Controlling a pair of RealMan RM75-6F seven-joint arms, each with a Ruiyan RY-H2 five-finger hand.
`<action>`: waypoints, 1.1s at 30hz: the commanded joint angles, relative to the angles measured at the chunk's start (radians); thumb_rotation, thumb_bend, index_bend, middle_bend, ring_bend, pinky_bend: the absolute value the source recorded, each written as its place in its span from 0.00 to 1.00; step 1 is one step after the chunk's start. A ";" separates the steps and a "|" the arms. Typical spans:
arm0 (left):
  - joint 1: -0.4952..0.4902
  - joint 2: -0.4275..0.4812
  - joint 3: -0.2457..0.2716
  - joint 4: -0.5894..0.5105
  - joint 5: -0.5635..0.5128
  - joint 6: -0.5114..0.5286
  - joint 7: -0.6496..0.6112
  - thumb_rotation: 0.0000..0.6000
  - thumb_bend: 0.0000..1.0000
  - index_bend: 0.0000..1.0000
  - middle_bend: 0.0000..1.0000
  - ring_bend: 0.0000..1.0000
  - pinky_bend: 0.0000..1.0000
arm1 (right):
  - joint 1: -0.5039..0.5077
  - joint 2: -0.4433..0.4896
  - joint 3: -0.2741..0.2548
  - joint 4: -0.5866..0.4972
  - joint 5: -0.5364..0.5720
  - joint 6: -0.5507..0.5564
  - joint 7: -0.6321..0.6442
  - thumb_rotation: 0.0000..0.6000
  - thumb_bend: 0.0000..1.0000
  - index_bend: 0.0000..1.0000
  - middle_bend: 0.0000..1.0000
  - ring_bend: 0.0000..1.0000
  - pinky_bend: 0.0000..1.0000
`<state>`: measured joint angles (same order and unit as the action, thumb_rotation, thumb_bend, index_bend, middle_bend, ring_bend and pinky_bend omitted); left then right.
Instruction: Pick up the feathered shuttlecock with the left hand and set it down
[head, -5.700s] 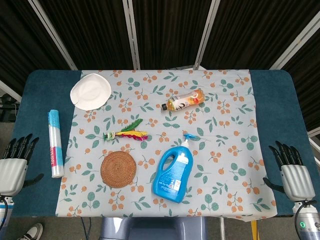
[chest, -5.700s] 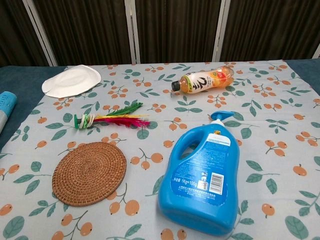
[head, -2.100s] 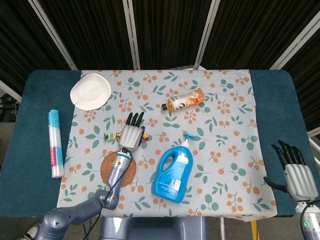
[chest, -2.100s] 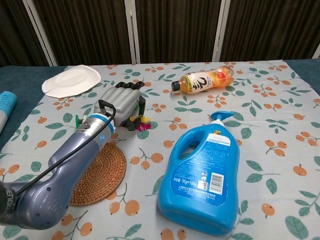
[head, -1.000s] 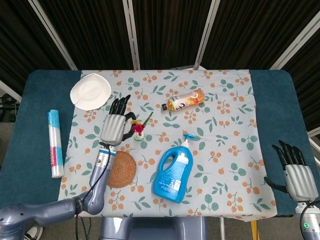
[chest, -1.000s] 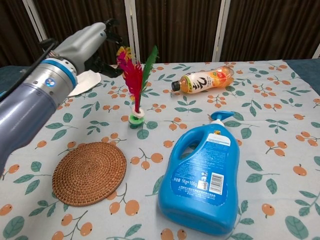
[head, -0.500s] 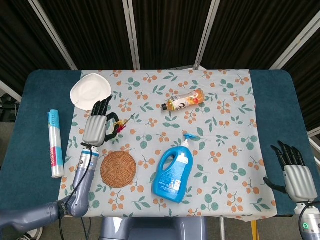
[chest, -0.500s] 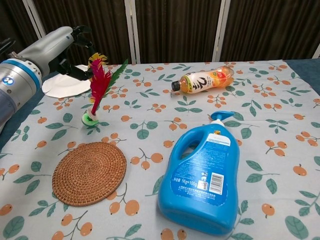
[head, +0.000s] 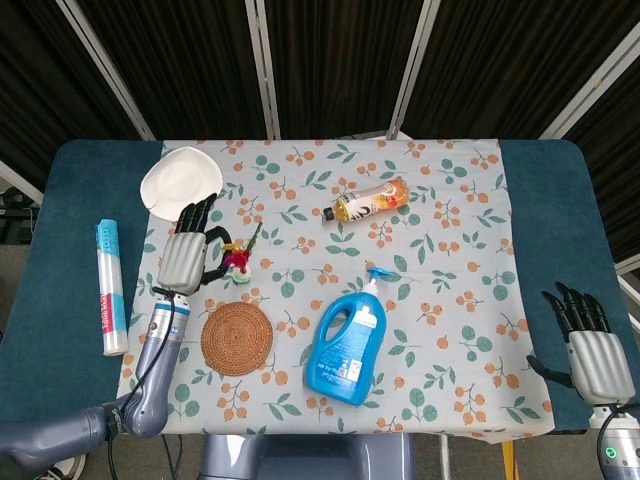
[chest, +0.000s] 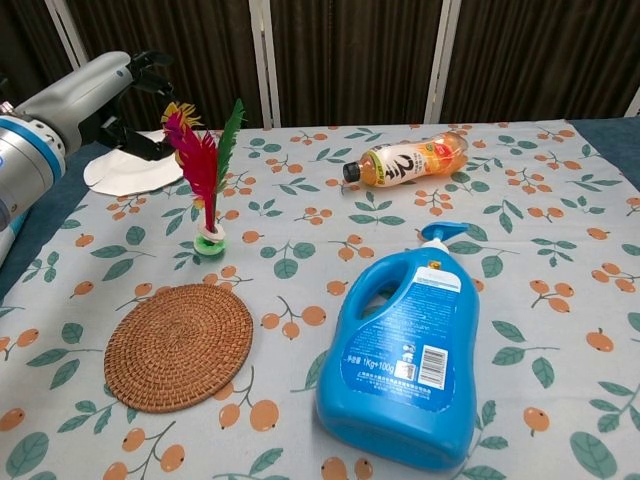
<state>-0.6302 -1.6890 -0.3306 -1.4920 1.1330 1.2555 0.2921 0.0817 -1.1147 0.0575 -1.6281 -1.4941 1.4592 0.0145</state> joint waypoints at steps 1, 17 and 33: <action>0.004 -0.002 0.007 0.007 0.005 0.004 -0.008 1.00 0.50 0.62 0.00 0.00 0.00 | 0.000 0.000 0.000 0.000 0.000 0.000 0.001 1.00 0.09 0.11 0.00 0.00 0.00; 0.057 0.056 0.068 -0.033 0.070 0.034 -0.057 1.00 0.42 0.08 0.00 0.00 0.00 | -0.001 -0.002 0.001 0.002 0.000 0.003 -0.005 1.00 0.09 0.11 0.00 0.00 0.00; 0.219 0.344 0.241 -0.225 0.236 0.167 0.046 1.00 0.37 0.00 0.00 0.00 0.00 | 0.002 -0.002 0.003 0.013 0.009 -0.006 -0.027 1.00 0.09 0.11 0.00 0.00 0.00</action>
<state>-0.4653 -1.4178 -0.1521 -1.6750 1.3251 1.3832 0.2939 0.0825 -1.1156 0.0608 -1.6151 -1.4866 1.4551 -0.0081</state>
